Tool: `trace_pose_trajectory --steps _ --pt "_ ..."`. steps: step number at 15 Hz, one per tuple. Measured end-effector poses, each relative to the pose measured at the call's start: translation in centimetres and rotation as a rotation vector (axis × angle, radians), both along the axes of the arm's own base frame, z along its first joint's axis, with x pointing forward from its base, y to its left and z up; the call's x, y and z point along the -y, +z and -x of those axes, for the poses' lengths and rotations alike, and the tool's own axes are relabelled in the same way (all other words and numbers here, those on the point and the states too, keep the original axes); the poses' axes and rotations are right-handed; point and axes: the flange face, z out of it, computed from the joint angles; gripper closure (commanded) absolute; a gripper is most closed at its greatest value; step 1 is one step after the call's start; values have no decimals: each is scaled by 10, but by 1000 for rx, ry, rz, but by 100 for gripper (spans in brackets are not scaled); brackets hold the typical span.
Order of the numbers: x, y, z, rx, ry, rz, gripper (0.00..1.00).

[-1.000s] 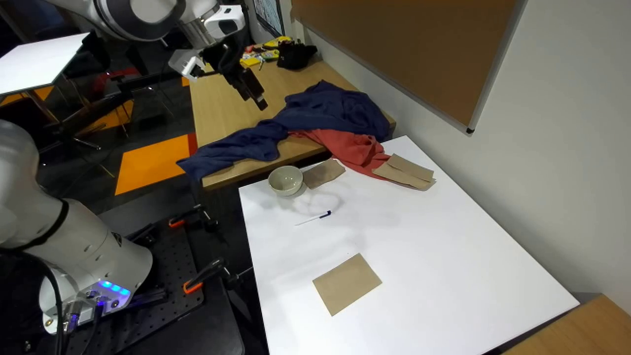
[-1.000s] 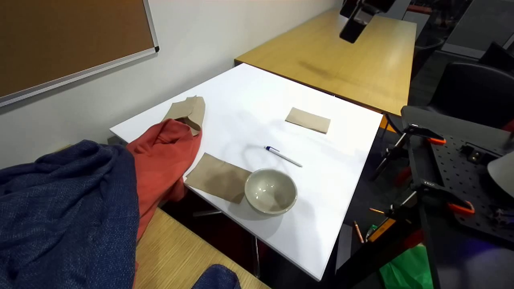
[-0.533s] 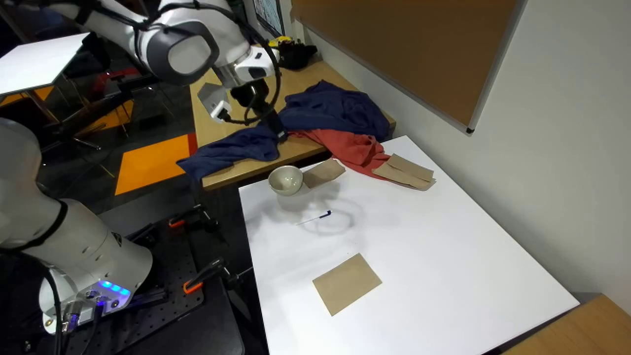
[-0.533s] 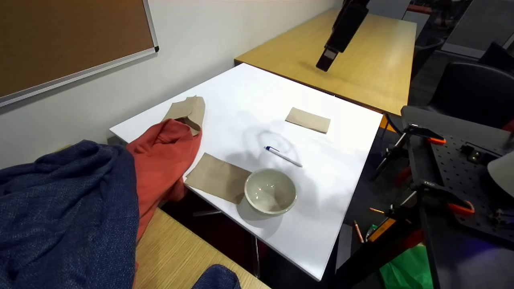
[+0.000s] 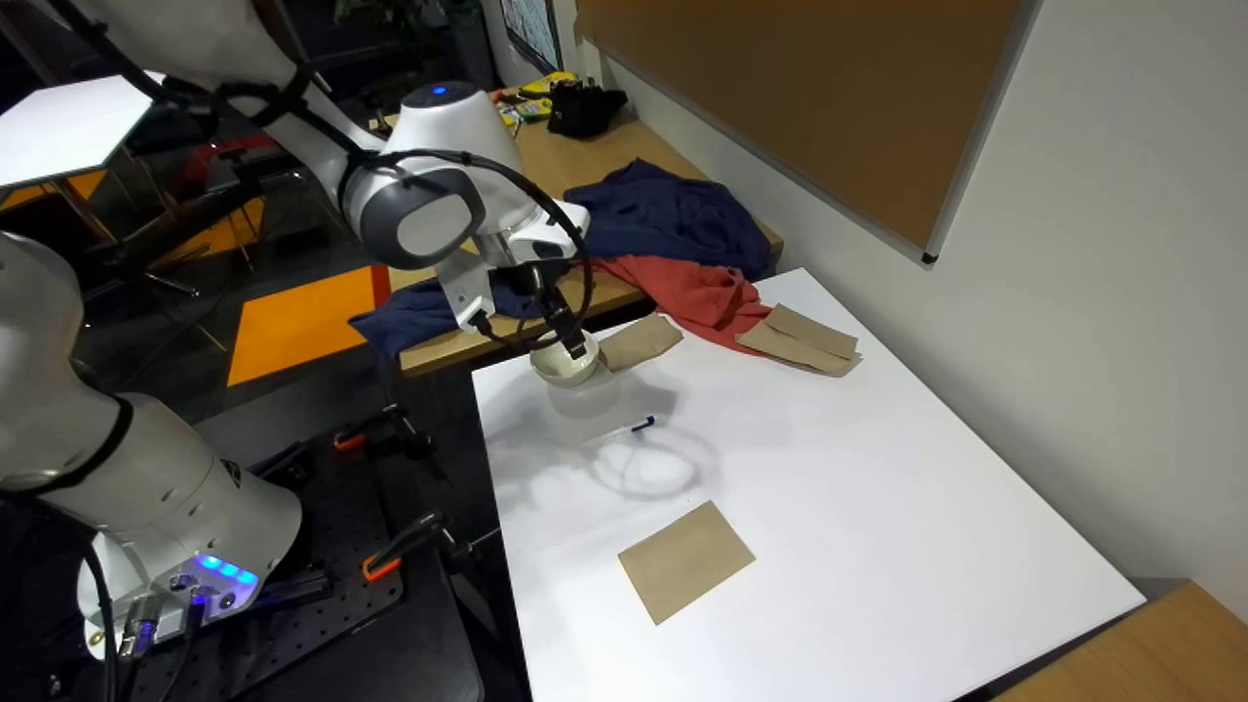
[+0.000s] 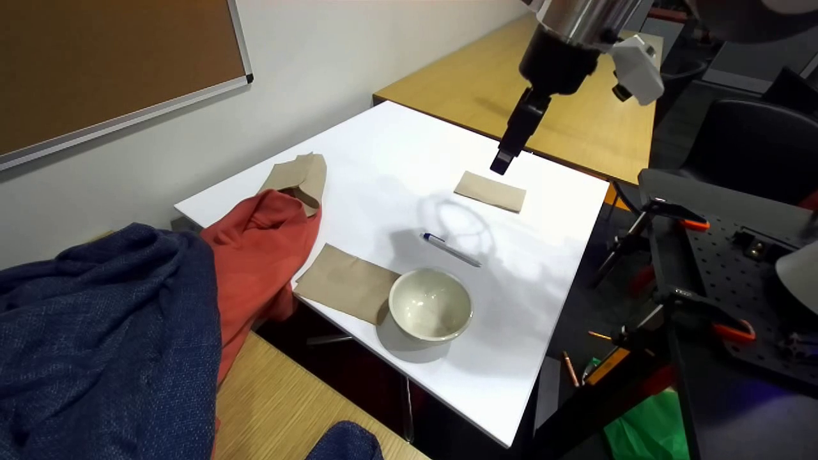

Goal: Put the pen inside the white bowl

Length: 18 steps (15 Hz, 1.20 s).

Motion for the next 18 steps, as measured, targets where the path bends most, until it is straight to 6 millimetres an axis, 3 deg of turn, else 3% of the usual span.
trace_pose_trajectory --steps 7,18 --pt "6 -64 8 -39 -24 -15 0" --pt "9 -76 4 -54 -49 -18 0"
